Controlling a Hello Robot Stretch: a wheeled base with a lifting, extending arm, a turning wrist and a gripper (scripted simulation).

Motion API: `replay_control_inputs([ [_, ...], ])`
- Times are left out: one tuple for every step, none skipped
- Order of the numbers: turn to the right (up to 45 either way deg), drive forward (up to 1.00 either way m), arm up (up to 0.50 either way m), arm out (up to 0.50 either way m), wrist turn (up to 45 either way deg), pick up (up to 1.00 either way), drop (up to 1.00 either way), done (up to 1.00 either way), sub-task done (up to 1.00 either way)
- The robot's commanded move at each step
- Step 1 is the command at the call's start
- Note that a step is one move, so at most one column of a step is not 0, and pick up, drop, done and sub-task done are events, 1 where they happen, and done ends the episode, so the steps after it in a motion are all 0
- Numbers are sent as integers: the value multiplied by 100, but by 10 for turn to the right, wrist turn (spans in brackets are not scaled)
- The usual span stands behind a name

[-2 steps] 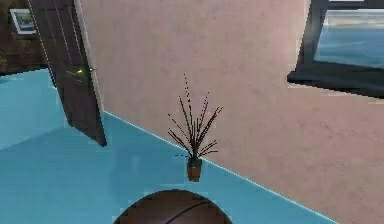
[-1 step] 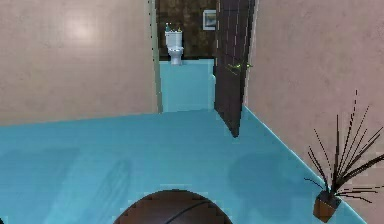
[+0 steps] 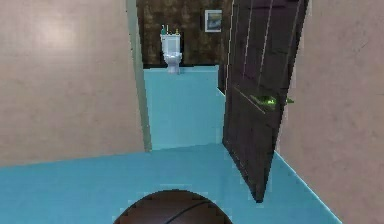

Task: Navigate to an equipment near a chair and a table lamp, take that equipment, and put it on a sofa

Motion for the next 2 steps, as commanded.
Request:
replay_control_inputs([
  [0,100,0,0,0,0,0,0,0],
  [-60,0,0,0,0,0,0,0,0],
])
